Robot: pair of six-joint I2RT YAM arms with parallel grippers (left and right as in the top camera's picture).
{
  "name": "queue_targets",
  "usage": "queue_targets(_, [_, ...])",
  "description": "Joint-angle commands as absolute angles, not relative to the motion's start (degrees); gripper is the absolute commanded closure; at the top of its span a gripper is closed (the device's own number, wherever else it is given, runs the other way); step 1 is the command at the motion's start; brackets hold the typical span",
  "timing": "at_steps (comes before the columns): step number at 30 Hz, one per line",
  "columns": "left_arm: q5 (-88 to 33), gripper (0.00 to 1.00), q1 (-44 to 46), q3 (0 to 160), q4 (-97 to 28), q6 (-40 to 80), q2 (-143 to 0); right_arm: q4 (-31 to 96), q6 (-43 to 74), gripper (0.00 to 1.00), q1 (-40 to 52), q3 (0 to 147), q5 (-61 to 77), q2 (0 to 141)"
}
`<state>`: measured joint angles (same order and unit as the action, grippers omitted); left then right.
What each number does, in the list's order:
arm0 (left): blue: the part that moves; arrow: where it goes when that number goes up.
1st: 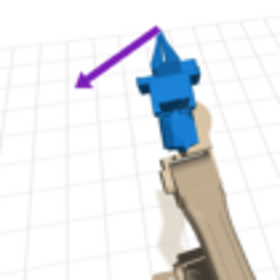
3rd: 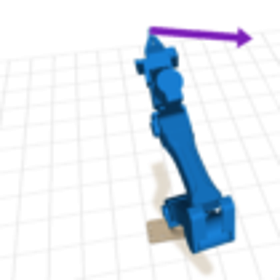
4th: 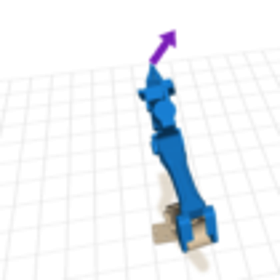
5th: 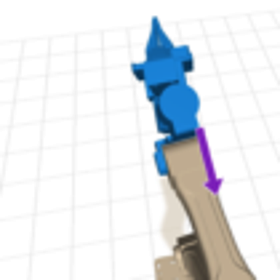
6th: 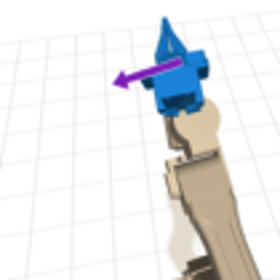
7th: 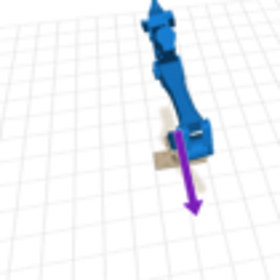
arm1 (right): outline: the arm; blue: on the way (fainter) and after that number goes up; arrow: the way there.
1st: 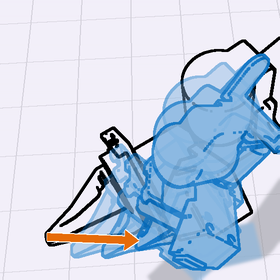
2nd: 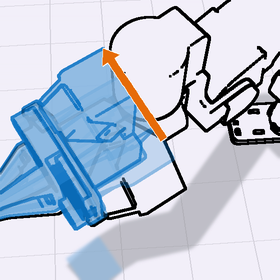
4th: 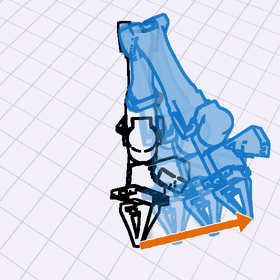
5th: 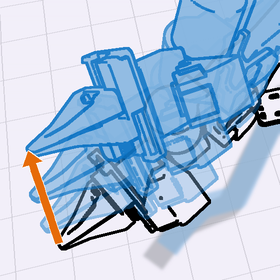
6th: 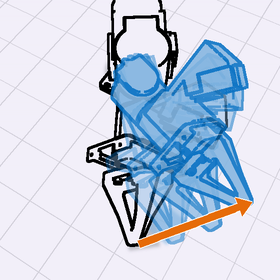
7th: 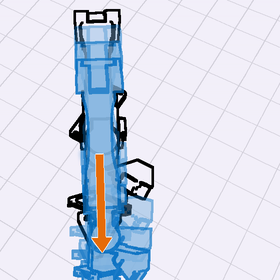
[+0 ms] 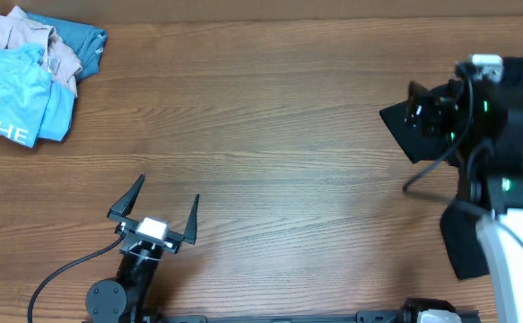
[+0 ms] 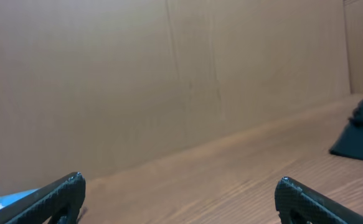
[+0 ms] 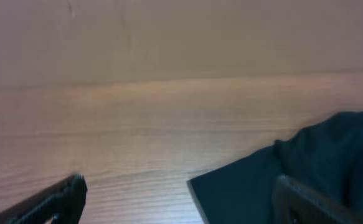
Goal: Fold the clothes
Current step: 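Reach the right gripper to the black t-shirt and grasp its edge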
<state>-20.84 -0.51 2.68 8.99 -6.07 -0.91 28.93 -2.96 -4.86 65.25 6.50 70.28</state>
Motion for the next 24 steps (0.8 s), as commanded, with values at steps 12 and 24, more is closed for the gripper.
queue_targets(12, [-49.50, 0.00, -0.69, 72.20, -29.36, -8.99, -77.34, 37.12, -3.05, 0.00, -5.23, 74.59, 10.20, 77.49])
queue_targets(24, [-18.68, 0.00, 4.75, 87.92, -50.57, -12.64, -89.60, 36.36, -2.63, 0.00, -5.23, 74.59, 5.17, 92.25])
